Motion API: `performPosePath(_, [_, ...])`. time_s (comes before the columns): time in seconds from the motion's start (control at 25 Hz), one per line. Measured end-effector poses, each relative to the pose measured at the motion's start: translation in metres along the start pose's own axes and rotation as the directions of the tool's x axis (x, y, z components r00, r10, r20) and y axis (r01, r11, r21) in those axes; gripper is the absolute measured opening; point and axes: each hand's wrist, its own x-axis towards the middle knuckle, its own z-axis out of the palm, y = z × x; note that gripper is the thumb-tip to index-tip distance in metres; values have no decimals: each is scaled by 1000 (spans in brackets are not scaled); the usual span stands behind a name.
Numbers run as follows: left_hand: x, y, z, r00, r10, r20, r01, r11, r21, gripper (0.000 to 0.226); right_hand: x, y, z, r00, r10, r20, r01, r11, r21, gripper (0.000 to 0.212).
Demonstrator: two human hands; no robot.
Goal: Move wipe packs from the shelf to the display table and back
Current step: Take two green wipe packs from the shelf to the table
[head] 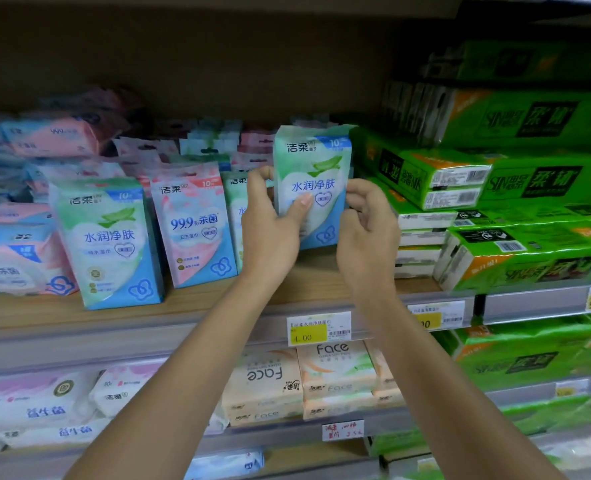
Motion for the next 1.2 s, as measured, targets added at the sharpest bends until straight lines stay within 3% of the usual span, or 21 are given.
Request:
performPosePath(0.16, [6,-7,-26,996,-74,-49,64,983,-173,30,25,12,7,970,230,78,-239,960,143,42])
performPosePath(0.24, [6,-12,-40,994,-99,-45,88,975,-204,29,36,24,17,945,300,130,-305,952,21,54])
performPosePath(0.36, [2,-16,-53,992,-122,-27,114,969,-217,28,46,36,31,943,321,87,-304,938,-164,64])
performPosePath(0.72, [-7,-28,-64,984,-177,-26,165,954,-249,25,39,45,32,989,97,-112,-137,884,-446,49])
performPosePath(0.96, [-11,-29,-64,982,-187,-12,177,945,-275,25,23,40,33,983,88,-158,-134,942,-307,64])
performPosePath(1.12, [-13,-26,-66,980,-197,-13,185,938,-294,27,17,41,27,993,31,-112,-68,939,-338,34])
performPosePath(1.2, [-14,-24,-71,980,-197,-15,183,934,-305,28,15,27,18,992,-7,-127,-27,964,-266,26])
